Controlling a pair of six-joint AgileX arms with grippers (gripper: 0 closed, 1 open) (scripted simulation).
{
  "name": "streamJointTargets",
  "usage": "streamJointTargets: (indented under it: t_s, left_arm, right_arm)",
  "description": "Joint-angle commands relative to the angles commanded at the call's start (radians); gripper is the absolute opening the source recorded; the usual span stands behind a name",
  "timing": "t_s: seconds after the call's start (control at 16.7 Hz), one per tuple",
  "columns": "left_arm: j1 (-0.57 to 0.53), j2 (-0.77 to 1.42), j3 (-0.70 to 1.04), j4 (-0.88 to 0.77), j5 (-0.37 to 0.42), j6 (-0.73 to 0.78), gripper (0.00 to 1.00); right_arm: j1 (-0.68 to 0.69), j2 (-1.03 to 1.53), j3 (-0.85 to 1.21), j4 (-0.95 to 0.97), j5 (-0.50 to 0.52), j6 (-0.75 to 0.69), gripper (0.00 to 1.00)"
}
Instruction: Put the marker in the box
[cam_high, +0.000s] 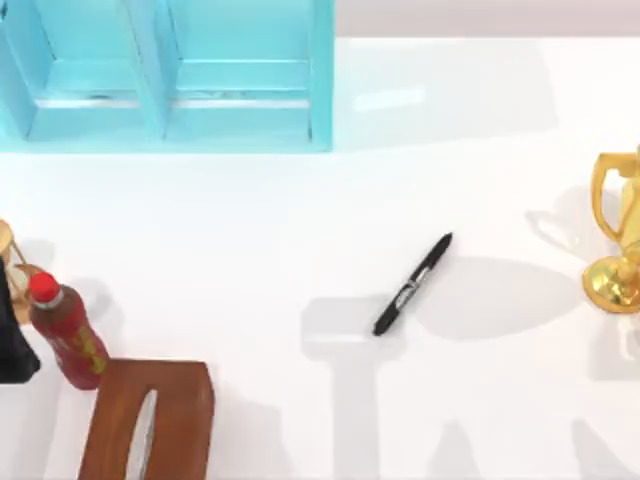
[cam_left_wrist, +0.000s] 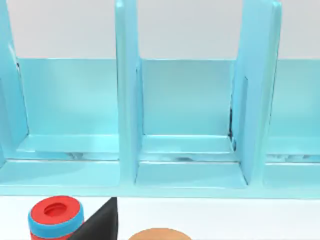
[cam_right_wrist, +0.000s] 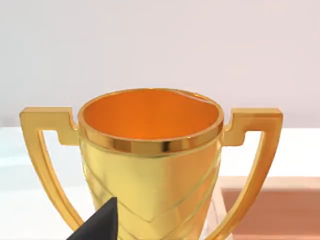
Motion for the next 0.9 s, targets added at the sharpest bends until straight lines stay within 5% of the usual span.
streamJointTargets:
  t_s: [0.42, 0.9]
  left_arm:
    - [0.0, 0.0, 0.0, 0.0, 0.0, 0.0, 1.0]
    - [0.0, 0.0, 0.0, 0.0, 0.0, 0.0, 1.0]
  right_arm:
    - [0.101, 0.155, 0.156, -0.092, 0.0, 0.142, 1.0]
    - [0.384, 0.921, 0.785, -0.485, 0.004, 0.607, 1.0]
